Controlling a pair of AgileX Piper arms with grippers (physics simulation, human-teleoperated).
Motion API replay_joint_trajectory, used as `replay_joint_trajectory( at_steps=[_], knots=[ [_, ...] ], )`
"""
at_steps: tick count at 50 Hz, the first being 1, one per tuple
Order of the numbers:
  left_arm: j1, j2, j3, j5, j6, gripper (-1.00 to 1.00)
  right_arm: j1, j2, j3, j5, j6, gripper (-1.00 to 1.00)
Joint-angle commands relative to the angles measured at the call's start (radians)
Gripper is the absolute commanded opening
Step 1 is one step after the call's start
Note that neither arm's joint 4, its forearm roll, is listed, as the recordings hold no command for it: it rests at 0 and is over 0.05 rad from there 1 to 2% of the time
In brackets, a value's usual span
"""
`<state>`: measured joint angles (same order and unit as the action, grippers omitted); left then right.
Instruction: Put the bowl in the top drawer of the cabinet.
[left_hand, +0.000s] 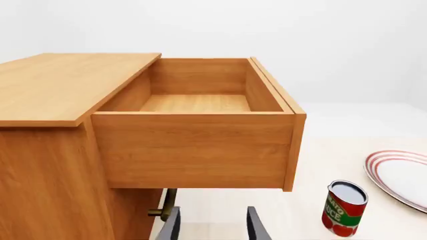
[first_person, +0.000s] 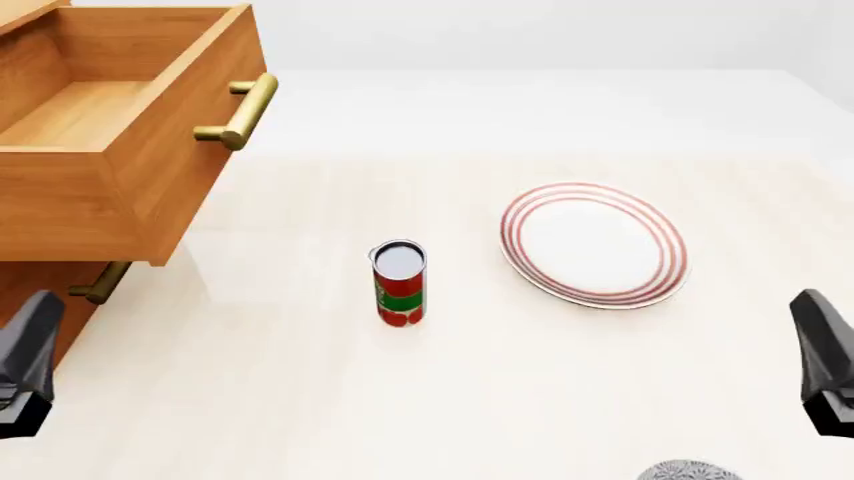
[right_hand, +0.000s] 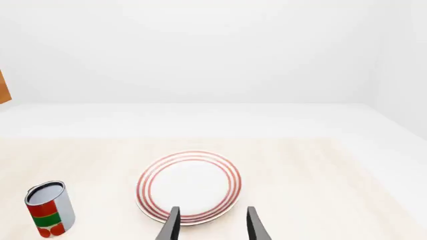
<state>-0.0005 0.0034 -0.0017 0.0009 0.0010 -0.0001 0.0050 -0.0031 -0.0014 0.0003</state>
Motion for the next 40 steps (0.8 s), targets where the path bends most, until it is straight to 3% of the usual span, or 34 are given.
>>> replay_joint_trajectory(
  at_steps=[1,15,21,25,27,28,30,31,32,40],
  knots=[
    [0.002,0.017,-0.006,0.000,-0.001,1.00,0.000,0.010,-0.007,-0.003,0.001,1.00],
    [-0.031,-0.001,-0.040,0.041,-0.008,1.00,0.000,0.034,-0.036,0.002,0.000,1.00],
    [-0.060,-0.002,-0.076,0.087,-0.045,1.00,0.000,0.037,-0.038,0.002,0.000,1.00],
    [-0.112,-0.003,-0.107,0.116,-0.029,1.00,0.000,0.036,-0.040,0.004,0.000,1.00],
    [-0.128,-0.003,-0.119,0.140,-0.069,1.00,0.000,0.036,-0.041,0.006,0.000,1.00],
    [-0.177,-0.003,-0.131,0.162,-0.092,1.00,0.000,0.035,-0.042,0.008,0.000,1.00],
    [-0.174,-0.003,-0.140,0.171,-0.060,1.00,0.000,0.035,-0.043,0.009,0.000,1.00],
    [-0.184,-0.003,-0.160,0.190,-0.110,1.00,0.000,0.034,-0.044,0.011,0.000,1.00],
    [-0.192,-0.003,-0.168,0.200,-0.114,1.00,0.000,0.033,-0.044,0.011,0.000,1.00],
    [-0.275,-0.003,-0.232,0.256,-0.073,1.00,0.000,0.030,-0.045,0.015,0.000,1.00]
  ],
)
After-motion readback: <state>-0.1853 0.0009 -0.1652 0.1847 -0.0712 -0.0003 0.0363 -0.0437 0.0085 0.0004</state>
